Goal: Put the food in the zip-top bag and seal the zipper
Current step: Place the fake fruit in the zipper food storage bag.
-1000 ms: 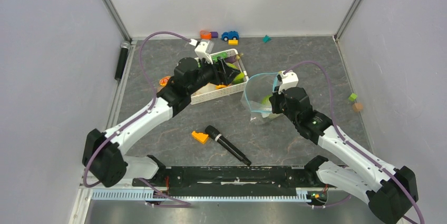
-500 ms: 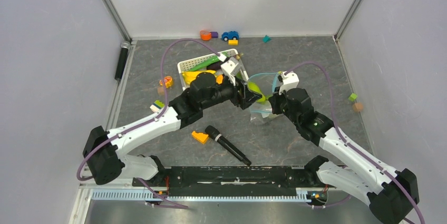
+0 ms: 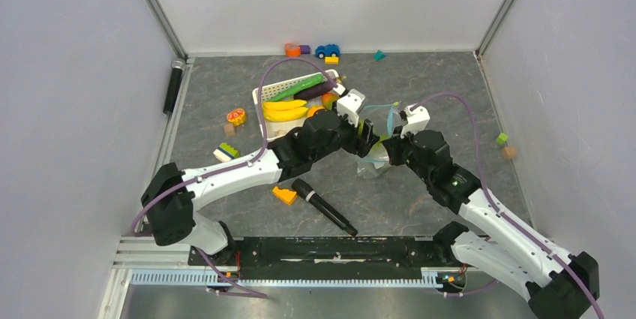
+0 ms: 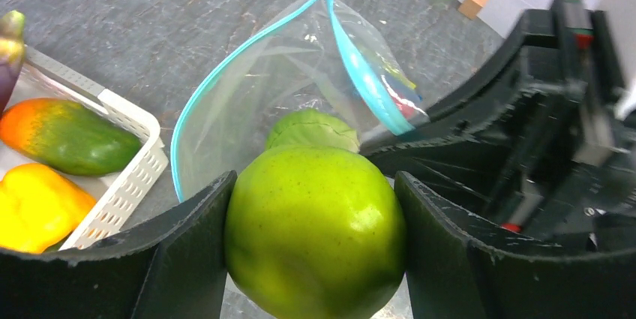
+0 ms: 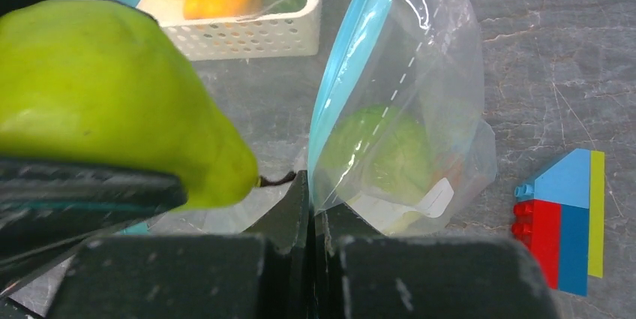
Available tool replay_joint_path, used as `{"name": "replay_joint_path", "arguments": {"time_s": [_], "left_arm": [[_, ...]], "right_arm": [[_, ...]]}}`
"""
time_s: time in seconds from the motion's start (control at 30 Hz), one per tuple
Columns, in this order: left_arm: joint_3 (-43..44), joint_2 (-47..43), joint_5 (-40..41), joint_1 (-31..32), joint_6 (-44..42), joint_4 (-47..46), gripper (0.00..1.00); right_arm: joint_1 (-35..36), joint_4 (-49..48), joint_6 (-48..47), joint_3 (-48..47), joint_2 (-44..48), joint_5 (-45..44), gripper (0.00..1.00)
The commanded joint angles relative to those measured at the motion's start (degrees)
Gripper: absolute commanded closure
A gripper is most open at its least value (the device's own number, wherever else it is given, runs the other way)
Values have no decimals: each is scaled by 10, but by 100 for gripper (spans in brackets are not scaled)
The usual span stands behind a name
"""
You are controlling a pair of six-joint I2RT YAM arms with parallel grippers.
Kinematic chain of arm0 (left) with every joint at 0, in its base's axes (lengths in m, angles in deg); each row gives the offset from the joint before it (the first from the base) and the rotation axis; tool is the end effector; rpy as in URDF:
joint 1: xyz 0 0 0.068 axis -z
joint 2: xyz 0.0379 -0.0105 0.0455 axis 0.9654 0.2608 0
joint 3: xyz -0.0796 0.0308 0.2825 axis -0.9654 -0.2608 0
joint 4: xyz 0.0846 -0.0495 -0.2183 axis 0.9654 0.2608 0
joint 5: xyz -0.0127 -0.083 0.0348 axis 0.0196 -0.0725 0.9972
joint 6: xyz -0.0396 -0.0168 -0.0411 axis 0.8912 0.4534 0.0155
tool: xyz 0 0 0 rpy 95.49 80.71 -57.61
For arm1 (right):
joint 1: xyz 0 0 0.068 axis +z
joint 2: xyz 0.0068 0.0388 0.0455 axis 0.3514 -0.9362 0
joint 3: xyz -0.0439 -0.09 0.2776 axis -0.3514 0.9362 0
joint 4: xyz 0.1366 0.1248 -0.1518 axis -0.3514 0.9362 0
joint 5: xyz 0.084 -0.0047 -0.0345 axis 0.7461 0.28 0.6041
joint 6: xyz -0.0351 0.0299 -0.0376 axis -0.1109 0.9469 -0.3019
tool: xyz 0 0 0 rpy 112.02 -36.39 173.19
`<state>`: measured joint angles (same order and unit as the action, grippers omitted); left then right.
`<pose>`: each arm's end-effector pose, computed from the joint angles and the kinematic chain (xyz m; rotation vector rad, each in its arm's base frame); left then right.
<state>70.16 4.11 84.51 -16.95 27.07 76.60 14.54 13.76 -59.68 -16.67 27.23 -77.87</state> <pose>0.1798 -0.2781 0.3440 0.6402 1.7881 -0.7672 0.1395 0.0888 0.2917 -0.1771 1.9781 0.4342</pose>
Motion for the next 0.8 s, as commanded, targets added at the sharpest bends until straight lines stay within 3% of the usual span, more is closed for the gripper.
{"name": "replay_joint_path", "arguments": {"time_s": [0.0,0.13,0.23,0.4,0.53,0.57,0.77], "left_arm": [[44,24,51,6,-11,-6,63],[58,44,61,16,-15,-3,62],[72,54,64,19,-16,9,53],[84,57,66,23,-24,22,25],[88,52,60,24,-30,29,12],[88,51,57,24,-31,30,3],[103,50,52,24,-35,53,0]], "right_arm": [[0,-46,-6,13,33,27,100],[-1,-54,-12,18,49,40,100],[-1,-62,-12,25,59,41,100],[-1,-63,-13,27,67,38,100],[0,-64,-13,27,66,36,100],[-1,-64,-13,27,66,35,100],[0,-64,-13,27,64,28,100]]}}
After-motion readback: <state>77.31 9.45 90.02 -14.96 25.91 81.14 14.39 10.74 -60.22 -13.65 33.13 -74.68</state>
